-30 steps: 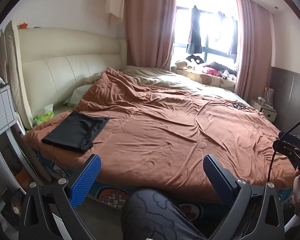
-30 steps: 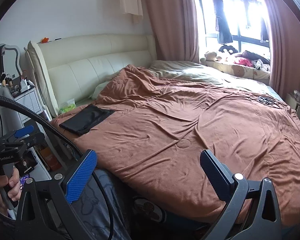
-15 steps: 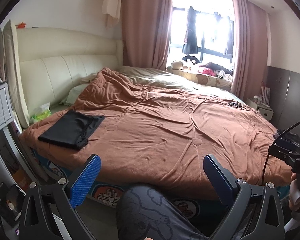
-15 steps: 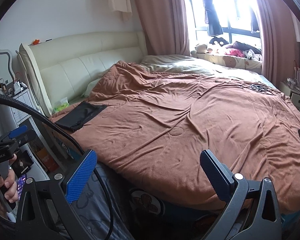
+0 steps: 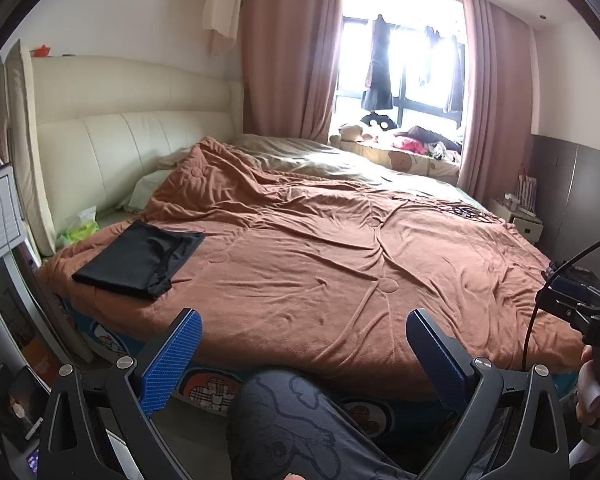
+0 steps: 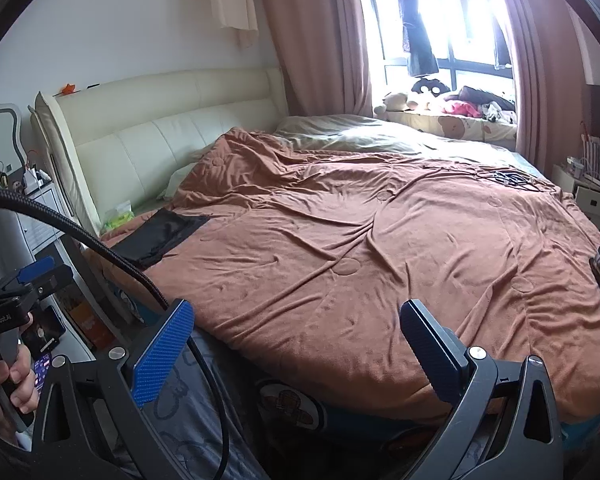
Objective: Fold small clothes
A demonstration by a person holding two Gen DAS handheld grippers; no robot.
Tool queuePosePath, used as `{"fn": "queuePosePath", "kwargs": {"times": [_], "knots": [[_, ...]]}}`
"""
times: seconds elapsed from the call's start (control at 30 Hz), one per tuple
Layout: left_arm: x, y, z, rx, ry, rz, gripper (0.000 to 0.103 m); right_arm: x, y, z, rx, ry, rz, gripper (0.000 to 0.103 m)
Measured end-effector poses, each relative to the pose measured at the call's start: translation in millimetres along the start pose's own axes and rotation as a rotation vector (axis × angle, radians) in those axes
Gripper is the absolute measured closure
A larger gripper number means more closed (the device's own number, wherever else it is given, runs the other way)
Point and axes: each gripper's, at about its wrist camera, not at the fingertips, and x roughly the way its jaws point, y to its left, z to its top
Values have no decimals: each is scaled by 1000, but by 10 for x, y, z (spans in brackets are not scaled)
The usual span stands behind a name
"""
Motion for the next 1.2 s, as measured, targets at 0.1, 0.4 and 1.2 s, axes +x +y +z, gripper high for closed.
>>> {"fn": "queuePosePath", "kwargs": {"times": [0.1, 0.4, 1.2], "knots": [[-11, -12, -7, 2, -2, -3, 0, -22, -25, -11, 6, -5, -2, 0], [-51, -28, -34, -3, -2, -6, 0, -55, -59, -47, 5, -5, -3, 0], [-138, -101, -74, 9, -16, -18, 0, -130, -123, -77, 20, -15, -7, 0]]}}
